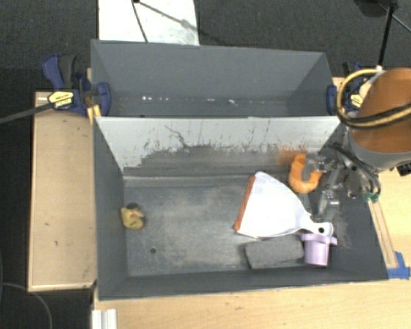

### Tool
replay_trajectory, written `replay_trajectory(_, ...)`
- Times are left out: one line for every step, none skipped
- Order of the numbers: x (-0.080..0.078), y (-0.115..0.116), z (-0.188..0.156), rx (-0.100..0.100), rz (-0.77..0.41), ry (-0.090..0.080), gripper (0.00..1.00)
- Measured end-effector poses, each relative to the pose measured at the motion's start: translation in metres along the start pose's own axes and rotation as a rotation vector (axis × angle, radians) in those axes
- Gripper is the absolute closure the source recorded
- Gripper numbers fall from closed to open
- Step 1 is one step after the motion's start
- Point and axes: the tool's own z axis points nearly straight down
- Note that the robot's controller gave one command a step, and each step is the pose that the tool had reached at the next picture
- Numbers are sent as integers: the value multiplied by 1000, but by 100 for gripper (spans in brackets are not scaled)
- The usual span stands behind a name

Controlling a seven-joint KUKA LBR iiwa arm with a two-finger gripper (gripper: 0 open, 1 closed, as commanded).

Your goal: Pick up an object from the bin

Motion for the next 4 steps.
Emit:
replay_trajectory(-2,0,-5,1,-3,-8,0)
replay_trajectory(38,33,62,2,-7,-11,0)
replay_trajectory(61,46,70,0,-20,-4,0)
replay_trajectory(59,68,66,-1,144,-6,0)
